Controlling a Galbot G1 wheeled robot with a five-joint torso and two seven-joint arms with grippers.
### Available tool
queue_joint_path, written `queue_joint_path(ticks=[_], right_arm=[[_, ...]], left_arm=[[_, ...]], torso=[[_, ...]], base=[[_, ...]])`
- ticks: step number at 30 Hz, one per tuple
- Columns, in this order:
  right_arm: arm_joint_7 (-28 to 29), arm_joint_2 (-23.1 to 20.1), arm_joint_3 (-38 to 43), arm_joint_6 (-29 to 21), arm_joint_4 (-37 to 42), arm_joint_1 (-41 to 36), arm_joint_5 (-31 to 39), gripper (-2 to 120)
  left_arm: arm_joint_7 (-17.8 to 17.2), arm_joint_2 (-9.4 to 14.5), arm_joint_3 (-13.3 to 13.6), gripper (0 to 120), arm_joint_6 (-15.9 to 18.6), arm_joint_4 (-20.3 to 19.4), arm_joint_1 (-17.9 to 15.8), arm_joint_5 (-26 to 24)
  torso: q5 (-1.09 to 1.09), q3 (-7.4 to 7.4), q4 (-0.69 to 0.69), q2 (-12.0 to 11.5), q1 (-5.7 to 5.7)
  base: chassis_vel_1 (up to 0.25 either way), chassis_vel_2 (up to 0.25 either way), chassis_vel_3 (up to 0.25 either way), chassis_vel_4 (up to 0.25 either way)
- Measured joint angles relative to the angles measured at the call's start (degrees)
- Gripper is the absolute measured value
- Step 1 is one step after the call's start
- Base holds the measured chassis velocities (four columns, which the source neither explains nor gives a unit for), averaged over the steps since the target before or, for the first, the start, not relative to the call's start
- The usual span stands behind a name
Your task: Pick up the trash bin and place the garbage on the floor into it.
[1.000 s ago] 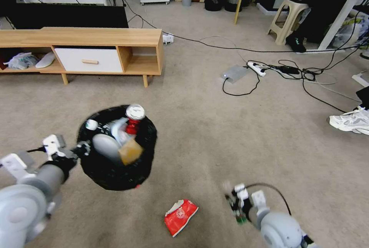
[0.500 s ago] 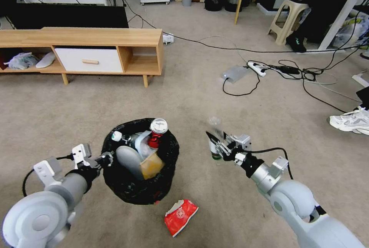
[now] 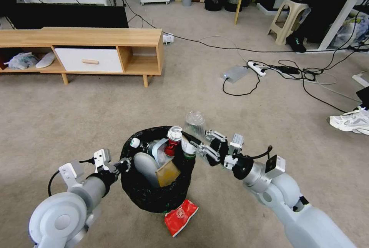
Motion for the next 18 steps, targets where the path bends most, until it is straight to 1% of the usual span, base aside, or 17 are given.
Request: queue_joint_path(ticks=[7,12,18], right_arm=[[-2.94,1.86,-2.98,-0.23,-1.93,1.52,0.31,26],[-3.2,2.5,-4.06,-0.35,-2.88,2.01,-0.45,26],[-2.96,3.03,-4.85,-0.39,-4.03,2.78,-1.52,26]], left_arm=[[0.15,-0.6,0.72,3,0.0,0.65,-1.21,-0.5],[0.14,-0.69,0.61,3,0.0,0.59,-1.53,-1.43],[-0.17,-0.68,0.59,3,0.0,-0.41,-1.19,-2.85]], torso=[[0.0,0.0,0.0,0.0,0.0],[0.0,0.0,0.0,0.0,0.0],[0.0,0.0,0.0,0.0,0.0]], base=[[0.0,0.0,0.0,0.0],[0.0,0.0,0.0,0.0],[0.0,0.0,0.0,0.0]])
